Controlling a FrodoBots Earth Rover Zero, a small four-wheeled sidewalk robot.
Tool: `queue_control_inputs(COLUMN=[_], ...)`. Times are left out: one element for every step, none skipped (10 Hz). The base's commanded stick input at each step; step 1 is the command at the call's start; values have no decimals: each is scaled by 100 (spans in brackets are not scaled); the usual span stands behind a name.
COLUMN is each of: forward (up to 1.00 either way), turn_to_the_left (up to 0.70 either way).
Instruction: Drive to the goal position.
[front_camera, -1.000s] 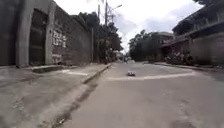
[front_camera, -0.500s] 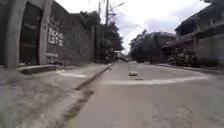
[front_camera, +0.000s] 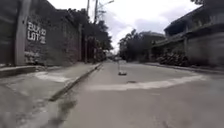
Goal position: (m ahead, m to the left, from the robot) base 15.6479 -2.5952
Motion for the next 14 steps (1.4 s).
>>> queue_control_inputs(forward=[100,100,100,100,100,100,100,100,100,100,100,100,100,100], turn_to_the_left=[0,0,0,0,0,0,0,0,0,0,0,0,0,0])
